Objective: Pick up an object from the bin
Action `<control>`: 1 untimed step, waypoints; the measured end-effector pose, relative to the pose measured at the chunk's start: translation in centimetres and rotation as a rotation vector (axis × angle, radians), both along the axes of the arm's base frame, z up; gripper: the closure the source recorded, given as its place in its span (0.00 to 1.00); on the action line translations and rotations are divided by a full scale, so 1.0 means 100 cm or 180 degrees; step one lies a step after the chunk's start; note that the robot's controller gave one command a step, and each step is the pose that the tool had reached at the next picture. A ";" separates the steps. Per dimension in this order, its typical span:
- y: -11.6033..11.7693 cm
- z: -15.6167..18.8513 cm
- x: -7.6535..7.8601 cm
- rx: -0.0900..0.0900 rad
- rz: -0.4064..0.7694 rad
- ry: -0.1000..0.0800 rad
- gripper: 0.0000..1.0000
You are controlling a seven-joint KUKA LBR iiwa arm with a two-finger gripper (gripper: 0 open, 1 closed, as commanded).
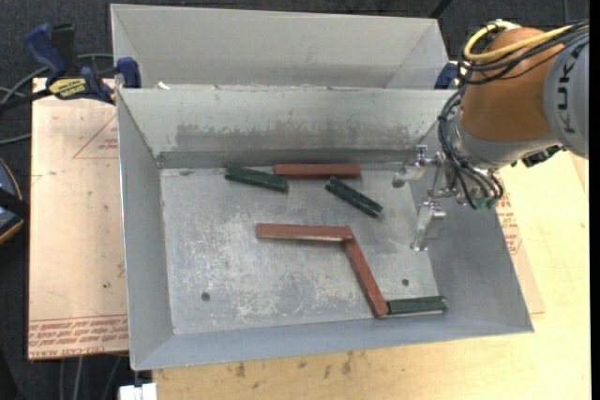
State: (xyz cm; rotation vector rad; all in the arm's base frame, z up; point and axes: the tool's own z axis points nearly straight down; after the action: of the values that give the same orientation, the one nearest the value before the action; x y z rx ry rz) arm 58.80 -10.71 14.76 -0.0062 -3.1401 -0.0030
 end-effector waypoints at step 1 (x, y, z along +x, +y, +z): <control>0.046 -0.071 0.059 -0.0008 -0.0315 -0.0070 1.00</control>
Offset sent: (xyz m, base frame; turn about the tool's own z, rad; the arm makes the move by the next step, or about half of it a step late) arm 0.0000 0.0000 0.0000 0.0000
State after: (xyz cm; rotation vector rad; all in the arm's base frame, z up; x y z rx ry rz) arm 64.69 -6.12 7.64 -0.1626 -3.1579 0.0010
